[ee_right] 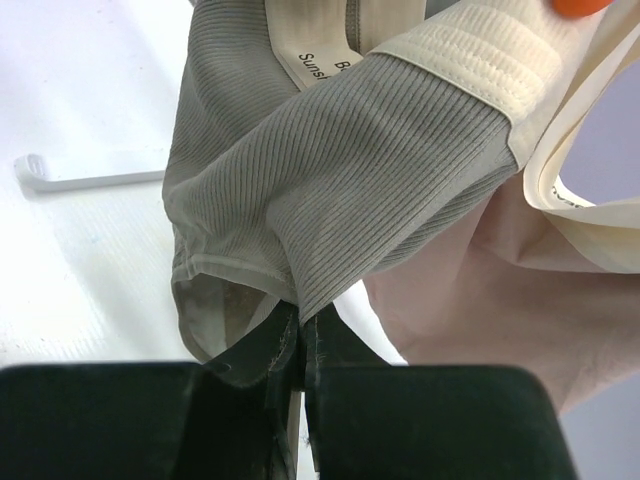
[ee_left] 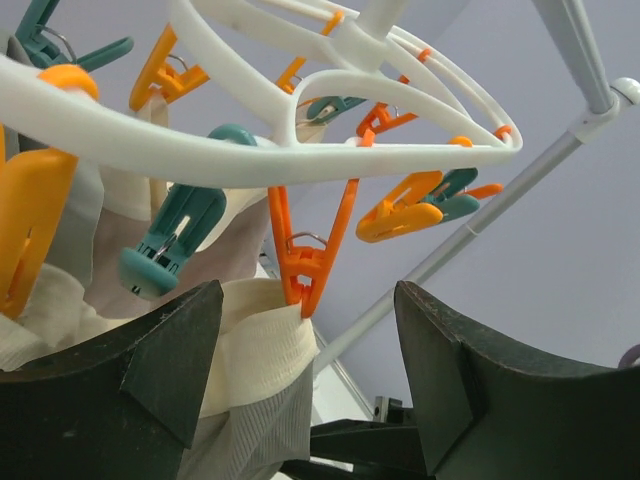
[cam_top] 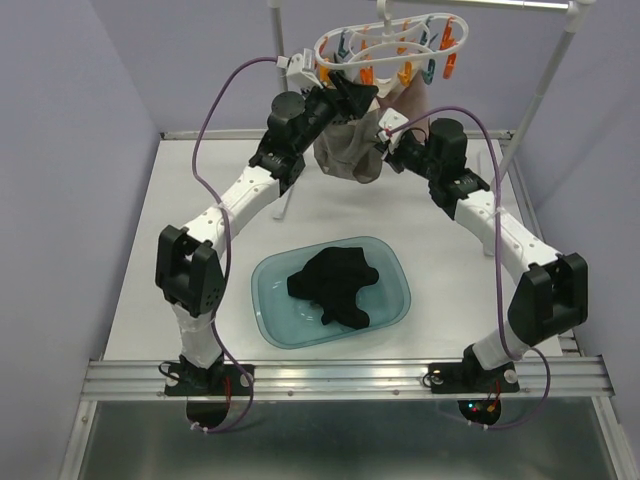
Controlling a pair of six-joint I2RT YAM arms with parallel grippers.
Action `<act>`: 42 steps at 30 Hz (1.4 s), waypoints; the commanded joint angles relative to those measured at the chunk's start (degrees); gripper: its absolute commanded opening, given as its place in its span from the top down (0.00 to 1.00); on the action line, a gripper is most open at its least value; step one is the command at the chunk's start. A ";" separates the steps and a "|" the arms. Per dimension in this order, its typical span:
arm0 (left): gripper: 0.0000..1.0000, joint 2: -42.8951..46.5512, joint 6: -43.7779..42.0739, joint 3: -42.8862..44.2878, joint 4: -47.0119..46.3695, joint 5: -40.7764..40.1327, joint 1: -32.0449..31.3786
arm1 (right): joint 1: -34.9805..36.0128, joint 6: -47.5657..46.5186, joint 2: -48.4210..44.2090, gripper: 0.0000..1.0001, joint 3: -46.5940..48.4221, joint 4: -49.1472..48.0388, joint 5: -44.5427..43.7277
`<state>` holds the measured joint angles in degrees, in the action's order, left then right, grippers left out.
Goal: Remove the underwear clipped to the hanger
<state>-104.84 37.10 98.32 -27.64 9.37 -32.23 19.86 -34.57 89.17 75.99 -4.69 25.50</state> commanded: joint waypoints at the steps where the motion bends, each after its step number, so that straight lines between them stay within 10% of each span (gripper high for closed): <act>1: 0.21 -1.24 -0.89 5.82 -1.28 0.65 -0.11 | -0.26 1.17 -2.68 1.00 -0.84 -1.38 0.61; 18: 0.42 -7.05 0.87 11.89 -5.84 -2.24 -0.03 | -0.26 1.61 -3.47 0.99 -2.60 -1.20 0.34; 24: 0.86 -6.61 0.60 11.72 -8.04 -2.34 -0.03 | -0.26 1.26 -3.39 0.99 -2.86 -1.20 -0.01; 27: 0.93 -5.82 0.43 11.19 -8.75 -1.81 -0.11 | -0.35 1.26 -3.30 0.99 -2.69 -1.20 -0.27; 30: 0.87 -4.59 0.08 9.70 -9.36 -1.72 -0.11 | -0.52 1.17 -3.30 0.99 -2.60 -1.29 -0.53; 36: 0.35 -1.43 -0.45 6.01 -9.36 -2.07 -0.03 | -1.22 1.34 -3.38 0.99 -2.77 -1.29 -1.06; 42: 0.21 3.05 -2.21 0.83 -8.75 -1.28 -0.03 | -2.10 1.61 -4.00 0.99 -3.39 -1.29 -1.41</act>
<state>-108.90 37.01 100.99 -32.49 7.14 -32.25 18.59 -33.61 87.99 74.06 -4.27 24.77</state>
